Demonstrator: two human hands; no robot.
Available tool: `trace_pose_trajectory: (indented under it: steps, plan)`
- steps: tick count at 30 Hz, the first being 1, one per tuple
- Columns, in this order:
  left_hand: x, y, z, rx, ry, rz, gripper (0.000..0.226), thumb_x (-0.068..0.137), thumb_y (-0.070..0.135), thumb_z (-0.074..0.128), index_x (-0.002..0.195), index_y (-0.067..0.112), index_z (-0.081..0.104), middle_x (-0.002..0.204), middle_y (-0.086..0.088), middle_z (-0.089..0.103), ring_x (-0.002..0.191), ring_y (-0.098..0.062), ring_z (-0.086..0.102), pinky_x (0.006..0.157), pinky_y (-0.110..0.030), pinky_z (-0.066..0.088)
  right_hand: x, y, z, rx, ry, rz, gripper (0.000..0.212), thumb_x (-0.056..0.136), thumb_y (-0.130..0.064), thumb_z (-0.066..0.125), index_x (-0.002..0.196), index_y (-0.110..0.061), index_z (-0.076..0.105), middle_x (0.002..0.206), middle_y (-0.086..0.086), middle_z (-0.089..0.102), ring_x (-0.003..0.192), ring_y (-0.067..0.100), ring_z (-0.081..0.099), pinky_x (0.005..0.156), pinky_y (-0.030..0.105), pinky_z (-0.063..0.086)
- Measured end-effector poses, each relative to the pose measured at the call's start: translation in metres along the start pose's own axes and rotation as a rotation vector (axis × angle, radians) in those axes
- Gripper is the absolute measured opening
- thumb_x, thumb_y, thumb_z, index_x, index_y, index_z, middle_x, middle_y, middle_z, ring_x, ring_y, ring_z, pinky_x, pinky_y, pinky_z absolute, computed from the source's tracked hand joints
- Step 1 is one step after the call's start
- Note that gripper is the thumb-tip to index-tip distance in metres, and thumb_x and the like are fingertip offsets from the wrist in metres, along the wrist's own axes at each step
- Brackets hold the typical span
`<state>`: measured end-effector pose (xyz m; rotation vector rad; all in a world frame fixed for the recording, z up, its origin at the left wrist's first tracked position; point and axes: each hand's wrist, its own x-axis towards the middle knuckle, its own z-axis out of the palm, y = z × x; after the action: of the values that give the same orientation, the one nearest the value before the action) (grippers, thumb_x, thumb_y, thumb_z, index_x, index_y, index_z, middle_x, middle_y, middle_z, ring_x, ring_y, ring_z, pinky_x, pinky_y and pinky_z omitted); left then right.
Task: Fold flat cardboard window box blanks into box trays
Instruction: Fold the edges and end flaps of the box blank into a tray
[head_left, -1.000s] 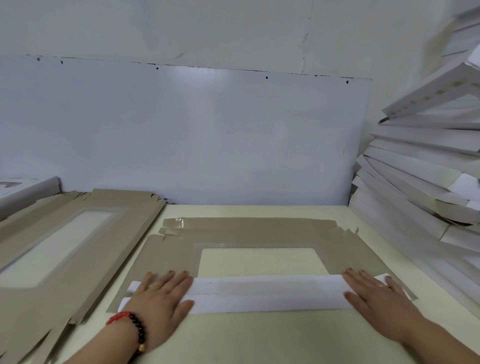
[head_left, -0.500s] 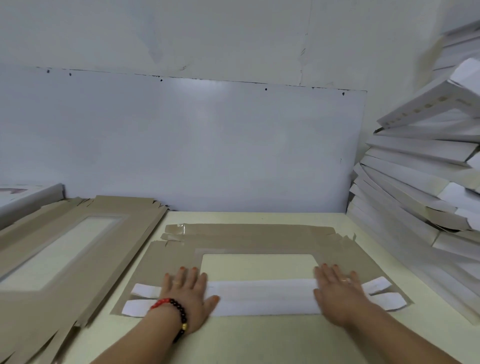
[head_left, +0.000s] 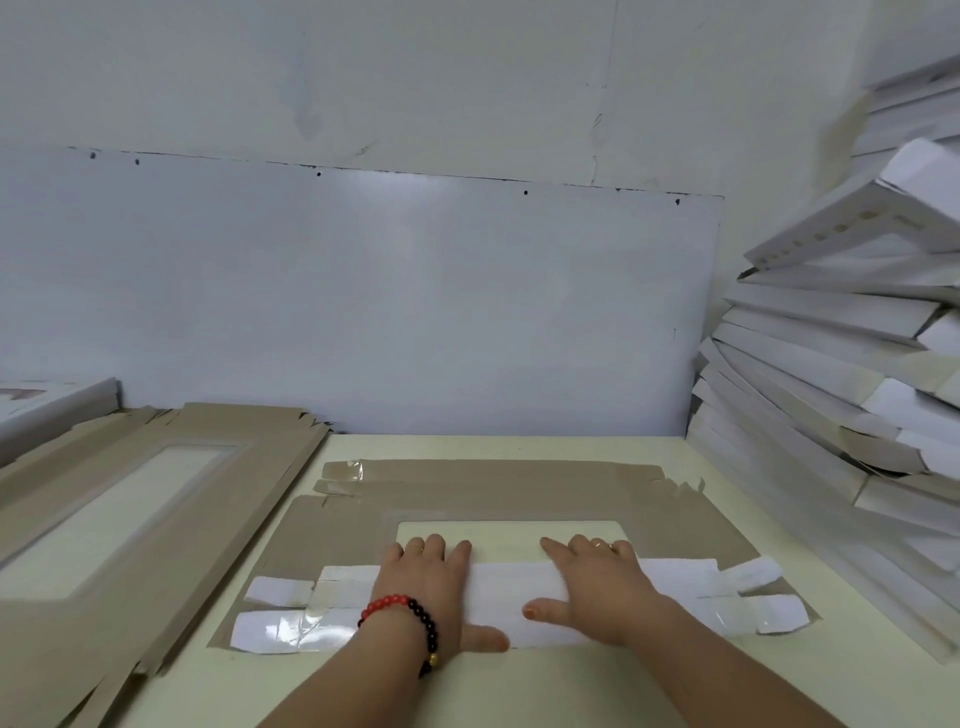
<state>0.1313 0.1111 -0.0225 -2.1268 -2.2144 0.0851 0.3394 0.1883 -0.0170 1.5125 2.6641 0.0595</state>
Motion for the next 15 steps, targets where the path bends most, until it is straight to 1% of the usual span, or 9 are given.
trace_pose_trajectory:
  steps: [3, 5, 7, 9, 10, 12, 13, 14, 15]
  plan:
    - [0.000, 0.001, -0.017, 0.064, 0.091, 0.041, 0.091, 0.059, 0.087, 0.050, 0.127, 0.027, 0.042, 0.116, 0.000, 0.050, 0.110, -0.025, 0.045, 0.097, -0.041, 0.027, -0.002, 0.002, -0.015, 0.021, 0.098, -0.029, 0.088, 0.075, -0.082, 0.043, 0.147, -0.032, 0.032, 0.137, -0.003, 0.053, 0.127, 0.021, 0.044, 0.107, 0.038, 0.019]
    - [-0.005, 0.004, -0.026, 0.082, 0.114, 0.045, 0.073, 0.068, 0.073, 0.058, 0.121, 0.025, 0.044, 0.114, -0.001, 0.054, 0.110, -0.026, 0.047, 0.096, -0.040, 0.026, -0.008, 0.004, -0.023, 0.003, 0.205, -0.069, 0.076, 0.078, -0.077, 0.047, 0.141, -0.033, 0.042, 0.128, -0.005, 0.059, 0.122, 0.019, 0.048, 0.105, 0.035, 0.020]
    - [-0.014, 0.006, -0.031, 0.085, 0.134, 0.051, 0.048, 0.077, 0.055, 0.060, 0.110, 0.024, 0.045, 0.109, -0.001, 0.058, 0.107, -0.025, 0.050, 0.090, -0.038, 0.027, -0.020, 0.004, -0.026, 0.006, 0.277, -0.125, 0.060, 0.084, -0.070, 0.046, 0.130, -0.033, 0.052, 0.115, -0.006, 0.064, 0.111, 0.018, 0.052, 0.102, 0.031, 0.023]
    - [-0.026, 0.008, -0.033, 0.081, 0.151, 0.078, 0.020, 0.084, 0.035, 0.054, 0.097, 0.025, 0.042, 0.105, -0.003, 0.061, 0.103, -0.027, 0.054, 0.081, -0.036, 0.027, -0.036, 0.002, -0.025, -0.002, 0.295, -0.173, 0.046, 0.089, -0.062, 0.044, 0.116, -0.029, 0.058, 0.105, -0.003, 0.063, 0.101, 0.022, 0.055, 0.090, 0.031, 0.030]
    - [-0.031, 0.009, -0.033, 0.079, 0.134, 0.096, 0.012, 0.087, 0.027, 0.050, 0.097, 0.024, 0.043, 0.105, -0.004, 0.061, 0.103, -0.028, 0.055, 0.080, -0.035, 0.028, -0.042, 0.001, -0.025, -0.019, 0.295, -0.186, 0.041, 0.091, -0.059, 0.043, 0.111, -0.027, 0.059, 0.104, -0.001, 0.062, 0.098, 0.024, 0.056, 0.081, 0.032, 0.032]
    - [-0.040, 0.013, -0.030, 0.084, 0.078, 0.124, 0.016, 0.090, 0.017, 0.045, 0.105, 0.020, 0.050, 0.108, -0.006, 0.060, 0.105, -0.030, 0.055, 0.082, -0.035, 0.033, -0.056, -0.005, -0.020, -0.048, 0.304, -0.211, 0.034, 0.092, -0.052, 0.044, 0.104, -0.024, 0.060, 0.102, 0.001, 0.062, 0.097, 0.027, 0.059, 0.070, 0.031, 0.033]
    - [-0.045, 0.016, -0.029, 0.096, 0.045, 0.144, 0.020, 0.092, 0.014, 0.044, 0.110, 0.017, 0.053, 0.110, -0.007, 0.059, 0.106, -0.031, 0.055, 0.083, -0.036, 0.036, -0.063, -0.009, -0.018, -0.077, 0.327, -0.243, 0.032, 0.089, -0.052, 0.051, 0.099, -0.024, 0.063, 0.097, -0.001, 0.065, 0.092, 0.024, 0.063, 0.066, 0.029, 0.038]
    - [-0.052, 0.018, -0.028, 0.106, 0.014, 0.164, 0.023, 0.093, 0.013, 0.043, 0.113, 0.016, 0.054, 0.113, -0.009, 0.058, 0.108, -0.032, 0.054, 0.085, -0.037, 0.039, -0.068, -0.011, -0.012, -0.134, 0.366, -0.284, 0.031, 0.078, -0.056, 0.064, 0.088, -0.026, 0.068, 0.084, -0.005, 0.066, 0.079, 0.018, 0.066, 0.059, 0.025, 0.043]
    - [-0.057, 0.020, -0.026, 0.101, -0.005, 0.178, 0.025, 0.095, 0.016, 0.041, 0.115, 0.015, 0.055, 0.117, -0.010, 0.057, 0.111, -0.033, 0.053, 0.087, -0.038, 0.041, -0.073, -0.014, -0.005, -0.157, 0.404, -0.288, 0.032, 0.061, -0.059, 0.077, 0.072, -0.029, 0.069, 0.067, -0.011, 0.063, 0.060, 0.011, 0.065, 0.047, 0.019, 0.043]
